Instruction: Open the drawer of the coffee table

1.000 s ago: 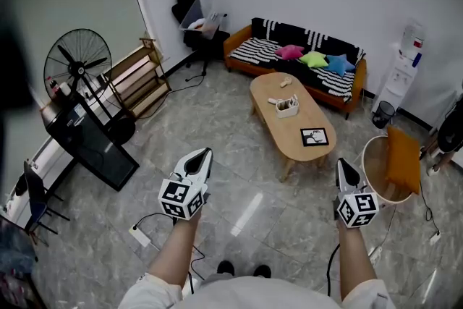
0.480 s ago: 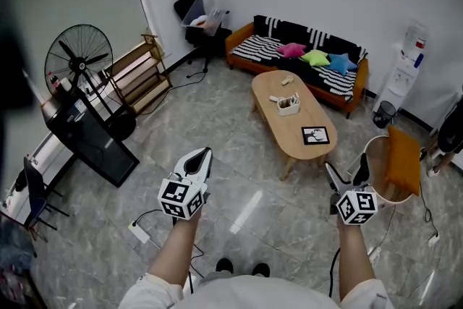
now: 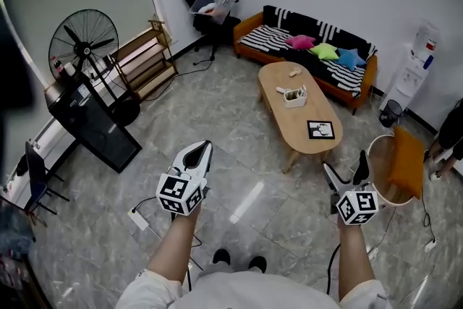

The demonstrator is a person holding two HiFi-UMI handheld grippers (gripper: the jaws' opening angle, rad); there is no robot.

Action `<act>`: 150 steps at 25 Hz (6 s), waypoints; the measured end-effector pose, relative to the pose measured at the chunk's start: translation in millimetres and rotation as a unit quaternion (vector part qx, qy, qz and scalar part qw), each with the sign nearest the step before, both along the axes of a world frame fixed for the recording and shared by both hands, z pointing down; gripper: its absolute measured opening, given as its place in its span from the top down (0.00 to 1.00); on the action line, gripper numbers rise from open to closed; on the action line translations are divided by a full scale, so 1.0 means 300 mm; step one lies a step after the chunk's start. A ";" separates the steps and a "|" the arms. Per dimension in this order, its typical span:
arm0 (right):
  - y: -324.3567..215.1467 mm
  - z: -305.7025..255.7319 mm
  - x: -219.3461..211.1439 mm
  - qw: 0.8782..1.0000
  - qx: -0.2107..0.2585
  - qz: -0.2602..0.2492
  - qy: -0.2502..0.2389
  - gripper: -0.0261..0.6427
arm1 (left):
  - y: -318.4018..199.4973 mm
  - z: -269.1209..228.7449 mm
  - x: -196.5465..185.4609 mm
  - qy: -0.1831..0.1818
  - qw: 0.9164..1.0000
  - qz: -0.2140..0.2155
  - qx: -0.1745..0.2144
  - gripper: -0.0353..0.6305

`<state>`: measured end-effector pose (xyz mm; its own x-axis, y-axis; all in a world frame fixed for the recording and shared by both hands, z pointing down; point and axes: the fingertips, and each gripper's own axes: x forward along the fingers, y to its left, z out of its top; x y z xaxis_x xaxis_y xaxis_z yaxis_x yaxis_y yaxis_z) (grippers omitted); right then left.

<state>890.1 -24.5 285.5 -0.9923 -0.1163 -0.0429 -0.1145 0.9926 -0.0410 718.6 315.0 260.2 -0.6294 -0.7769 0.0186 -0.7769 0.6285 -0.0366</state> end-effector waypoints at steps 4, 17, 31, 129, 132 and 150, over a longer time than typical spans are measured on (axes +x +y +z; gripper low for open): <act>0.031 0.019 -0.042 1.000 0.008 -0.026 0.008 0.08 | 0.027 0.028 0.000 0.004 1.000 -0.013 -0.006 0.95; 0.171 0.072 -0.454 0.996 0.025 -0.083 0.030 0.08 | 0.185 0.148 -0.320 0.022 0.998 -0.051 -0.017 0.95; 0.370 0.037 -1.303 0.994 0.030 -0.099 0.038 0.08 | 0.253 0.165 -1.099 0.015 1.000 -0.008 -0.026 0.95; -0.240 1.393 -2.886 0.864 -0.241 0.430 0.102 0.08 | -1.582 0.882 -3.051 0.031 0.770 0.629 -0.097 0.95; -0.259 1.624 -2.928 0.860 -0.258 0.428 0.101 0.08 | -1.594 1.043 -3.042 0.035 0.770 0.631 -0.089 0.95; -0.529 2.568 -3.021 0.826 -0.319 0.462 0.053 0.08 | -1.710 1.754 -2.953 0.029 0.751 0.657 -0.060 0.95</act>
<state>-16.3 -183.2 1056.0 -0.4614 -0.7917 0.4005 -0.8475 0.2598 -0.4628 -167.2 -198.1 786.3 0.6840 -0.7167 0.1362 -0.7256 -0.6876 0.0258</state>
